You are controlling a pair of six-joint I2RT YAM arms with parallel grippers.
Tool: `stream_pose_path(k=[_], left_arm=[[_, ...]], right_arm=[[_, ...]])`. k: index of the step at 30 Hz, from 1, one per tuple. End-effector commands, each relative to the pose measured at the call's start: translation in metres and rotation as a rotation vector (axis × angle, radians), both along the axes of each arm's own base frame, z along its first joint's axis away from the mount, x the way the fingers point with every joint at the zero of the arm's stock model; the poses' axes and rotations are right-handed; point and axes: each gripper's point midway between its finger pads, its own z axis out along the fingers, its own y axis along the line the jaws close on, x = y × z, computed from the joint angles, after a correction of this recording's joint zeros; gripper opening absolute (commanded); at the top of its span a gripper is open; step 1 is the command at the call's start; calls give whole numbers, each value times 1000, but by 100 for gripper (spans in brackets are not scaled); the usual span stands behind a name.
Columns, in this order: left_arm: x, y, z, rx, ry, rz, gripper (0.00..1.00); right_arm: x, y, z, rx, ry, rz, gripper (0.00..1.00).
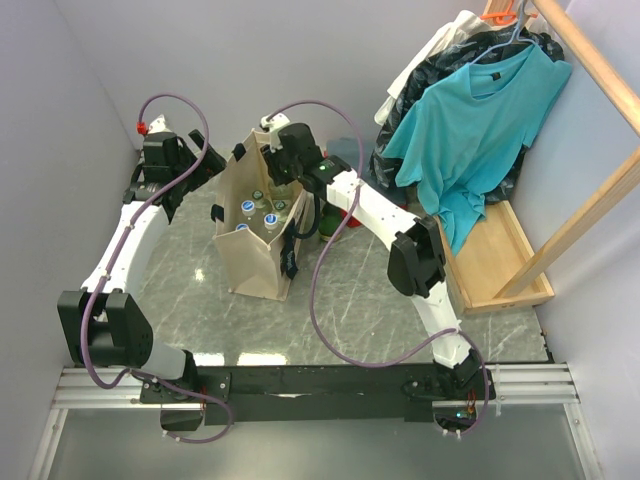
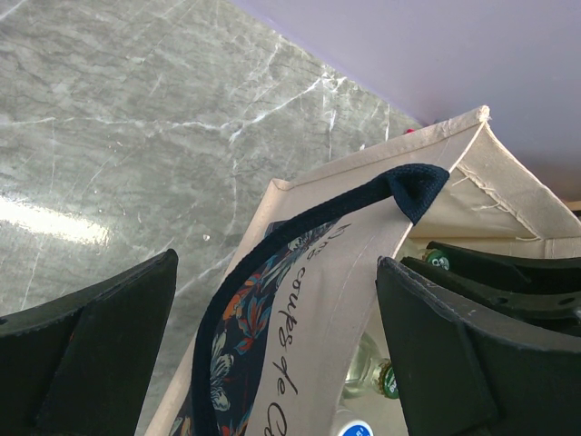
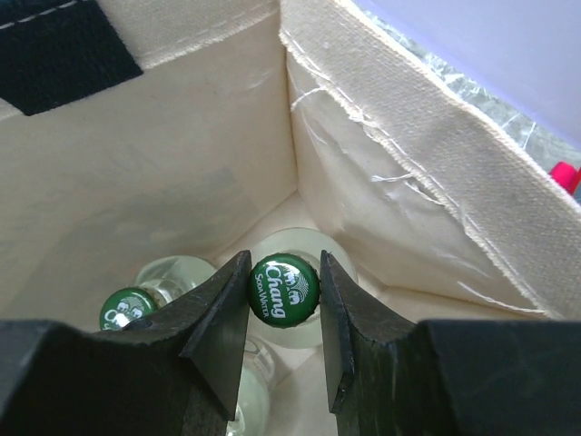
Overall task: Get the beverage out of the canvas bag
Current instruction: Take out the drink from the canvas bag.
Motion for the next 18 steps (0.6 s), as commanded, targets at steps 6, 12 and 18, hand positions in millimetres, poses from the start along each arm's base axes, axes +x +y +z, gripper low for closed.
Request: stream_pose_path(k=[6,12,18], left_arm=[[-2,-3,16,-4,-47,-9,96],[-2,-4,16,-10,-48,-15,96],[-3,-4,17,-8,-50,-14,96]], right_arm=[[-18,-5,177,246,-318,7,0],[-23,-8,189,272,-319,11,0],[-32,-8,204,309,-322,30,0]])
